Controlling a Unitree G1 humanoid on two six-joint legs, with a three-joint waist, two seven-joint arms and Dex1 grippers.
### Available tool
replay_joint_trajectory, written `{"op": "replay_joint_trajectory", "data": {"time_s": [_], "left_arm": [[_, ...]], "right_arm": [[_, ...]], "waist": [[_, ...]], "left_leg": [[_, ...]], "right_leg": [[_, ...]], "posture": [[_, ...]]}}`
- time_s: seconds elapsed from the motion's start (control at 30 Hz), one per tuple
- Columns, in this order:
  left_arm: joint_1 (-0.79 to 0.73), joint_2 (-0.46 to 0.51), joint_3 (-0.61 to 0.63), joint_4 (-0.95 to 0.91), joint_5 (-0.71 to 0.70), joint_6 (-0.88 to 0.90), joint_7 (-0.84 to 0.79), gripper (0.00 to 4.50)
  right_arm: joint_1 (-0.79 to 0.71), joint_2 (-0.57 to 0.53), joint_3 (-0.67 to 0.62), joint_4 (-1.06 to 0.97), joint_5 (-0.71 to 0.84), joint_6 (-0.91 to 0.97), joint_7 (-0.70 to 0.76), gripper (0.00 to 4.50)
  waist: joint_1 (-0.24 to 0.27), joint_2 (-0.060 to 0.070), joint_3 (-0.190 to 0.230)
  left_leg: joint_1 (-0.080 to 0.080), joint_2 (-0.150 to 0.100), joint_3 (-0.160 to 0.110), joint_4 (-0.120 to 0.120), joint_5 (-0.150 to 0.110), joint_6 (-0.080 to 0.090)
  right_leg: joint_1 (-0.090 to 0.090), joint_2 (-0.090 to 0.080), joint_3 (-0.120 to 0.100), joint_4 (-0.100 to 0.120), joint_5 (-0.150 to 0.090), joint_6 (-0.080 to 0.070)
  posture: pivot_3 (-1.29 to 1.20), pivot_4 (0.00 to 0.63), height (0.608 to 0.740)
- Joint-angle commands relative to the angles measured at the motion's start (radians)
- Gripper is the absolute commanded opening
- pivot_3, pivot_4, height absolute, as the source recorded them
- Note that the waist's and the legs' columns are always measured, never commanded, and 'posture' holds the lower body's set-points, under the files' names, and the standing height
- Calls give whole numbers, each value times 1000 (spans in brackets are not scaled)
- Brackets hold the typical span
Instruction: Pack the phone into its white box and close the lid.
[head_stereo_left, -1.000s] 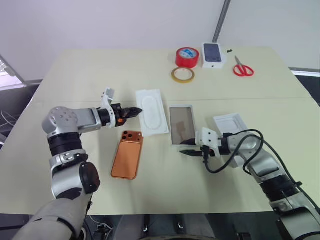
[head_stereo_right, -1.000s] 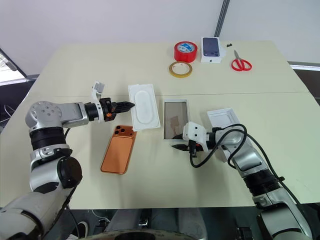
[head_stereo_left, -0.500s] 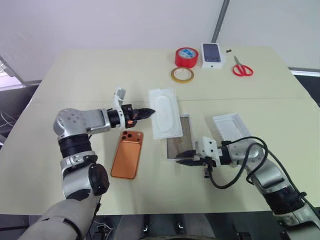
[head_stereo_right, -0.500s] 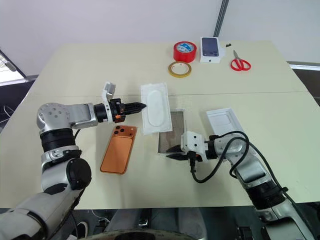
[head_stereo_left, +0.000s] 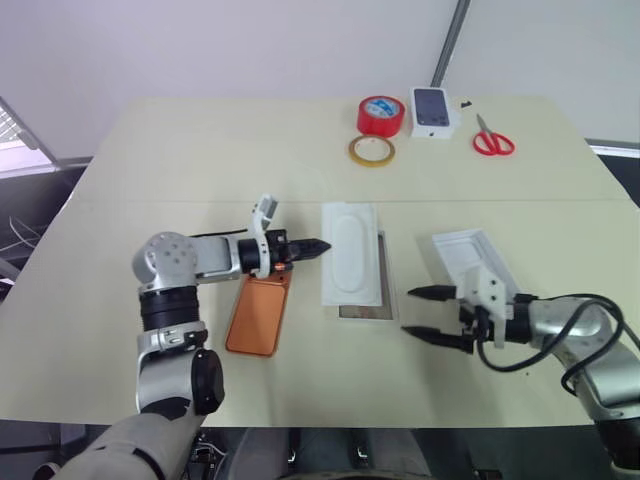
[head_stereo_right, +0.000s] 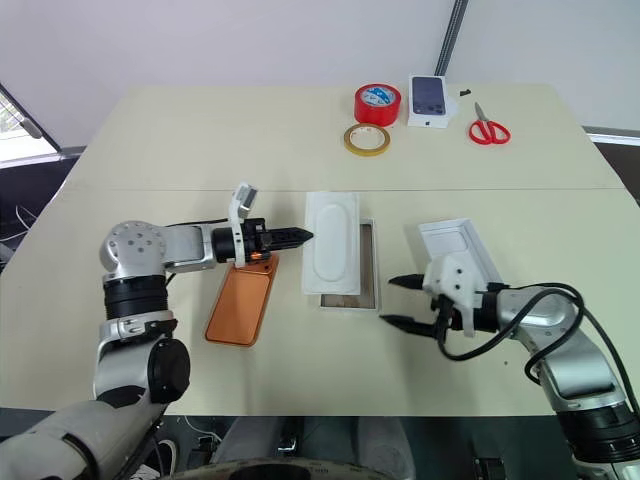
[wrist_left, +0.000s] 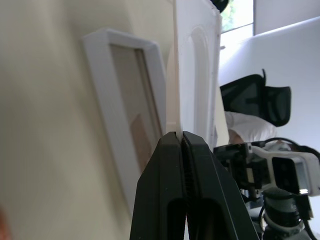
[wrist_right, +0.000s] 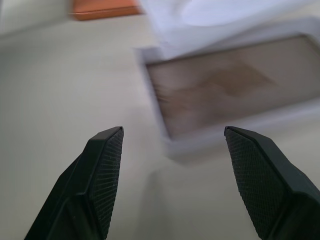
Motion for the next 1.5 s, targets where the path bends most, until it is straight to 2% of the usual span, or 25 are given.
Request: {"op": "replay_joint_trajectory", "data": {"time_s": [0.03, 0.23, 0.33, 0.53, 0.67, 0.73, 0.77, 0.8, 0.87, 1.0, 1.07, 1.17, 1.27, 1.5], "left_arm": [[-13, -15, 11, 16, -5, -7, 8, 0], [4, -41, -8, -6, -12, 6, 17, 0], [-1, -44, 4, 0, -11, 0, 26, 897], [-7, -38, -10, -9, -8, 19, 37, 3852], [13, 14, -65, -72, -17, -6, -4, 3852], [34, 60, -116, -141, 9, -92, -32, 3852], [56, 76, -132, -182, 35, -190, -54, 3852], [81, 104, -160, -219, 75, -296, -82, 3909], [133, 161, -202, -263, 145, -487, -150, 3909], [221, 296, -236, -259, 163, -604, -309, 3909], [267, 366, -278, -269, 204, -673, -374, 3909], [323, 445, -275, -283, 192, -712, -462, 3909], [338, 472, -232, -289, 114, -653, -499, 3909], [416, 545, -269, -306, 149, -662, -522, 3909]], "right_arm": [[-38, 39, -63, 4, 49, -20, -46, 3347], [-50, 60, -63, 14, 42, -25, -74, 3347], [-48, 60, -63, 24, 39, -32, -73, 3401], [-82, 75, -40, 30, 36, -38, -82, 3401], [-142, 112, -31, 18, 73, 13, -116, 3401], [-175, 134, -17, 5, 94, 56, -130, 3401], [-191, 148, -3, -2, 105, 87, -145, 3401], [-200, 158, 13, -16, 126, 115, -139, 2852], [-208, 167, 60, -43, 116, 125, -127, 2051], [-231, 162, 210, -21, -8, 75, -105, 27], [-246, 142, 258, 16, -72, 35, -88, 27], [-300, 140, 290, 80, -118, 26, -81, 27], [-343, 146, 324, 124, -150, 33, -65, 27], [-426, 149, 434, 268, -283, -2, -40, 27]], "waist": [[-4, 0, 0], [3, 0, 0], [2, 0, 0], [1, 0, 0], [-2, 0, 0], [-5, 0, 0], [-7, 0, 0], [-7, 0, 0], [-8, 1, 0], [-13, 1, 0], [-13, 1, 0], [-19, 0, 0], [-19, 1, 0], [-25, 1, 0]], "left_leg": [[0, 0, 0, 0, 0, 0], [0, 0, 0, 0, 0, 0], [0, 0, 0, 0, 0, 0], [0, 0, 0, 0, 0, 0], [0, 0, 0, 0, 0, 0], [0, 0, 0, 0, 0, 0], [0, 0, 0, 0, 0, 0], [0, 0, 0, 0, 0, -1], [0, 0, 0, -1, 1, -1], [0, 0, 0, -2, 1, -1], [0, 0, -1, -1, 1, -1], [0, 0, -1, -1, 0, 0], [0, 0, -1, -1, -3, 5], [0, 0, -1, -1, -3, 6]], "right_leg": [[0, 0, 0, 0, 0, 0], [0, 0, 0, 0, 0, 0], [0, 0, 0, 0, 0, 0], [0, 0, 0, 0, 0, 0], [0, 0, 0, 1, 0, 0], [0, 0, 0, 1, 0, 0], [0, 0, 0, 1, 0, 0], [-1, 0, 0, 1, 0, 0], [-1, 0, 0, 1, 0, 0], [-1, 0, 0, 0, 0, 0], [-1, 0, 0, 0, 0, 0], [-1, 0, 0, -1, 0, 0], [-1, -1, 0, -1, 0, 0], [-1, -1, 0, 0, 0, 0]], "posture": [[0, 150, 740], [0, 150, 740], [0, 150, 740], [0, 150, 740], [0, 150, 740], [0, 150, 740], [0, 150, 740], [0, 150, 740], [0, 150, 740], [0, 150, 740], [0, 150, 740], [0, 150, 740], [0, 150, 740], [0, 150, 740]]}}
